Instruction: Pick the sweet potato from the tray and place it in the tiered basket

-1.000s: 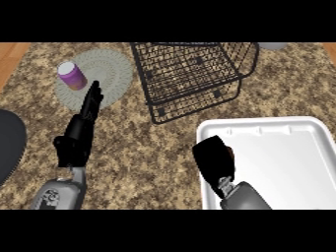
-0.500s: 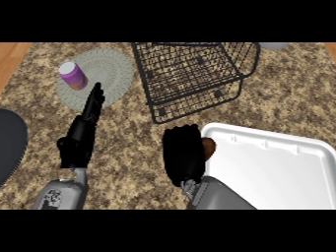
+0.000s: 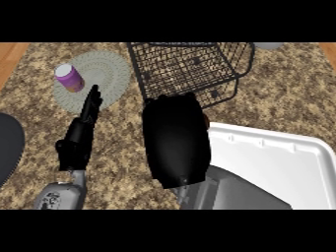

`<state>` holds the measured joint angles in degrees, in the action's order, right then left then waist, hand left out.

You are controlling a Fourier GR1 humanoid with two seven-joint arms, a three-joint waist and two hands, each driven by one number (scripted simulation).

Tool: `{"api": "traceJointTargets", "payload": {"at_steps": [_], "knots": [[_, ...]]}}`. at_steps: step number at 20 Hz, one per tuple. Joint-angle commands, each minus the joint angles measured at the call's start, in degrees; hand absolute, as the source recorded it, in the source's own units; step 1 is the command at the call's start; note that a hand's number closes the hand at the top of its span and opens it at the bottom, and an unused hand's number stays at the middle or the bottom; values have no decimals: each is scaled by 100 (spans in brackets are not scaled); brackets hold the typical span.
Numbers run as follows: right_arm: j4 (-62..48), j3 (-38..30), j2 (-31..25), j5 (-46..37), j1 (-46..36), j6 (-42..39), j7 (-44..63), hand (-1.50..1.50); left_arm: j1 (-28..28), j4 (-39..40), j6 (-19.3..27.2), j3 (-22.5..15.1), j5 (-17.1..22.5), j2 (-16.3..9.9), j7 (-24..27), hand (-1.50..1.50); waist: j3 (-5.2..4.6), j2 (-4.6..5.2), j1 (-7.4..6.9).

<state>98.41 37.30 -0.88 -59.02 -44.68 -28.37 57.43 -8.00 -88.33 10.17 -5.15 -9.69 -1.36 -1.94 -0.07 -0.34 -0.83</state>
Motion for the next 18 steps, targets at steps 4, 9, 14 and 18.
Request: {"api": "traceJointTargets", "payload": {"at_steps": [4,9,14,18], "knots": [[36,-1024,83,886,-1413,-949,1264,150,89,-184,121,-171,-127,127,-76,0,-2,-15,20],[-508,-1682,83,1506,-1749,119,1097,150,-77,-64,-4,42,-55,-66,-103,0,1,23,-22],[-1724,-1764,84,1476,-2422,583,738,150,-243,109,57,15,-86,61,-43,0,-1,47,-18],[-2405,-2295,82,1081,-2779,686,316,150,-139,-216,1,-17,-80,-19,-327,0,3,39,-13]]}}
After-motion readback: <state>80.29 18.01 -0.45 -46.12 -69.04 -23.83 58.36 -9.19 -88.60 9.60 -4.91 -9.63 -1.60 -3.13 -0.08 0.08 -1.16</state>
